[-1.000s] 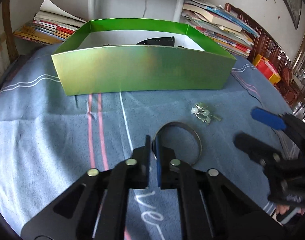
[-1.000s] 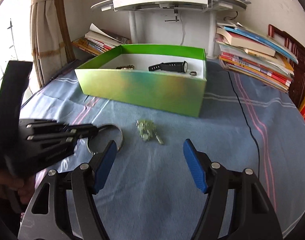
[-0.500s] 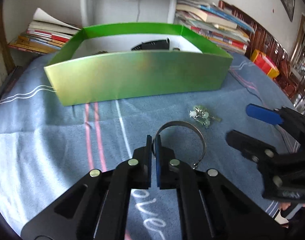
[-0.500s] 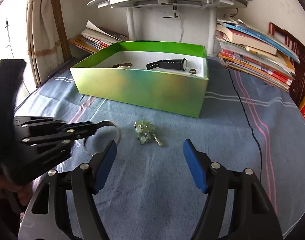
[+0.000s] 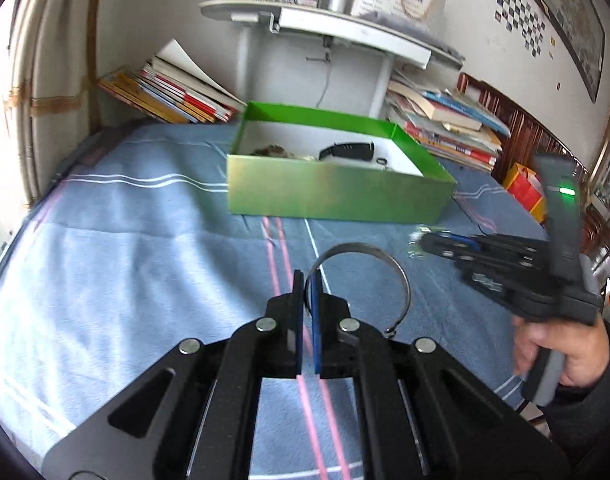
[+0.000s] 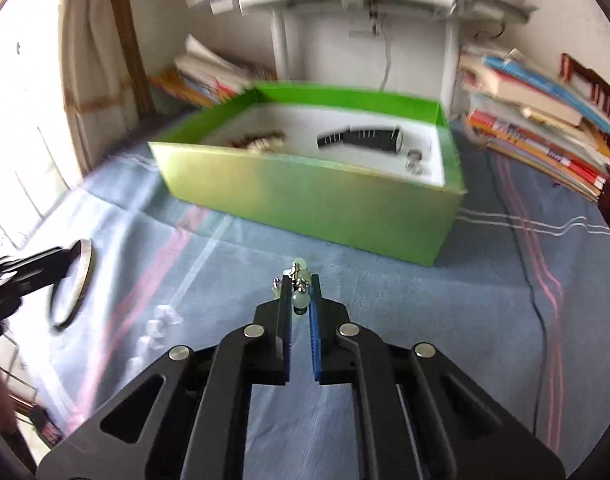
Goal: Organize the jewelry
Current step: 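Lift the silver bangle and green jade charm and carry both toward the green box, then drop the silver bangle and green jade charm into the green box, opening both tools, then withdraw both open tools from the green box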
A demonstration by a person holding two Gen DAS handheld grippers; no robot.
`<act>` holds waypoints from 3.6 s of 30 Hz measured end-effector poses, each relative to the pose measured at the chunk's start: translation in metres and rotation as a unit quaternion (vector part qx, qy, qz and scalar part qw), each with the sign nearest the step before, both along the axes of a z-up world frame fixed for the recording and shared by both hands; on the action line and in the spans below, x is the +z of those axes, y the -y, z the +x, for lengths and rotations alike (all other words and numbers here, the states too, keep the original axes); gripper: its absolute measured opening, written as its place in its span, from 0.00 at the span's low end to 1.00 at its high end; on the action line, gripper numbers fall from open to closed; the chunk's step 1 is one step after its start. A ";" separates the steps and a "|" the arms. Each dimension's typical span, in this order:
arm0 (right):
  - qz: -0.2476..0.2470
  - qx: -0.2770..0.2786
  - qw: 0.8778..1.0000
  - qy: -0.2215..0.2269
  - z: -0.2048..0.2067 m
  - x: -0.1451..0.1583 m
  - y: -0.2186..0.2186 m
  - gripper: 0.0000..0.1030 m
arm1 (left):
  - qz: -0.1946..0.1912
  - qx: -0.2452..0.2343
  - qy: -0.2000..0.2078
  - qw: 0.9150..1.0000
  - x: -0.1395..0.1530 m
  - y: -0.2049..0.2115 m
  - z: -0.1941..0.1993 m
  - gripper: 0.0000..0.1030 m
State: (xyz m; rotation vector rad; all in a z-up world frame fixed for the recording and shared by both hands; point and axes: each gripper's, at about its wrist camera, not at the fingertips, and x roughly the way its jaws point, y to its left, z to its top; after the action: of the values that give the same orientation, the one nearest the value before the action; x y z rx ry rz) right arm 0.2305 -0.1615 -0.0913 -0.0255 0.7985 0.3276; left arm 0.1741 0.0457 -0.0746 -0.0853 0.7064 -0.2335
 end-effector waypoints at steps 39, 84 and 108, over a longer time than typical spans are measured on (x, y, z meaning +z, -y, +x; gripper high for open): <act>0.043 -0.022 0.996 0.075 -0.099 0.051 0.041 0.08 | 0.003 -0.015 0.019 1.000 0.017 0.016 -0.029 0.04; 0.058 -0.064 0.994 0.072 0.147 0.044 0.030 0.71 | 0.069 0.028 0.053 0.996 0.041 0.048 0.243 0.80; -0.001 -0.082 0.992 0.095 -0.090 0.057 0.025 0.97 | 0.077 0.072 0.064 0.992 0.016 0.027 -0.029 0.96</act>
State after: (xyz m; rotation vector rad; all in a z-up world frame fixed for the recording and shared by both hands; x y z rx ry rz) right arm 0.1402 -0.1865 -0.0342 0.0069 0.6079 0.1661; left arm 0.1447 0.0184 -0.0582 0.0248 0.5863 -0.0449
